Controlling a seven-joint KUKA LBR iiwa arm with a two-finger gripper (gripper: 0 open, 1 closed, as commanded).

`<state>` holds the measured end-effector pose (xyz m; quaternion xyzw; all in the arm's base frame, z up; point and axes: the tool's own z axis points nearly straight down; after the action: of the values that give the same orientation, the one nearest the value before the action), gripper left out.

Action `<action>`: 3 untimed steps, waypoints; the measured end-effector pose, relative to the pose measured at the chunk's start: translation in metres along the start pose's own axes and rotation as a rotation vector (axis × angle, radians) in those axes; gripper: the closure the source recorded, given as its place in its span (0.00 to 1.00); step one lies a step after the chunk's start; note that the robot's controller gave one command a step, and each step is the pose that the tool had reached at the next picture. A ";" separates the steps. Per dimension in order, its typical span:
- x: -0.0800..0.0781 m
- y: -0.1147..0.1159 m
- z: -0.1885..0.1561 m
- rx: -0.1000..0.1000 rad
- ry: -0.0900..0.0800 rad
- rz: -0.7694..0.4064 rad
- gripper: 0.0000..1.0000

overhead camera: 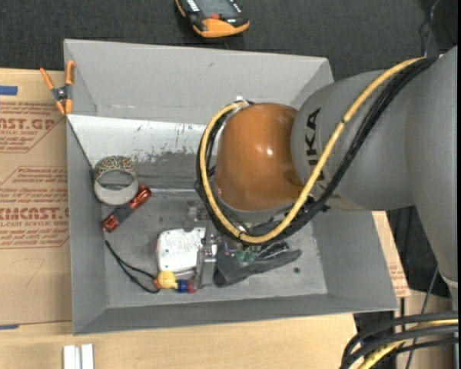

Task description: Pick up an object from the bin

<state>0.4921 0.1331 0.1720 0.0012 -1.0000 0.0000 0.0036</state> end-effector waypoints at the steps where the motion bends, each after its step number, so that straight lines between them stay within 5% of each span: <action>1: -0.002 -0.001 -0.003 -0.001 -0.007 0.002 0.00; 2: -0.043 -0.015 0.099 -0.004 -0.016 -0.084 0.00; 3: -0.042 -0.003 0.101 -0.005 -0.021 -0.100 0.00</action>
Offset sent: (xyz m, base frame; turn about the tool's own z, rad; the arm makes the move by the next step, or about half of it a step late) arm 0.0399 -0.0159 -0.1020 -0.0844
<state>0.5338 0.1305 0.0703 0.0513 -0.9987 -0.0027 -0.0071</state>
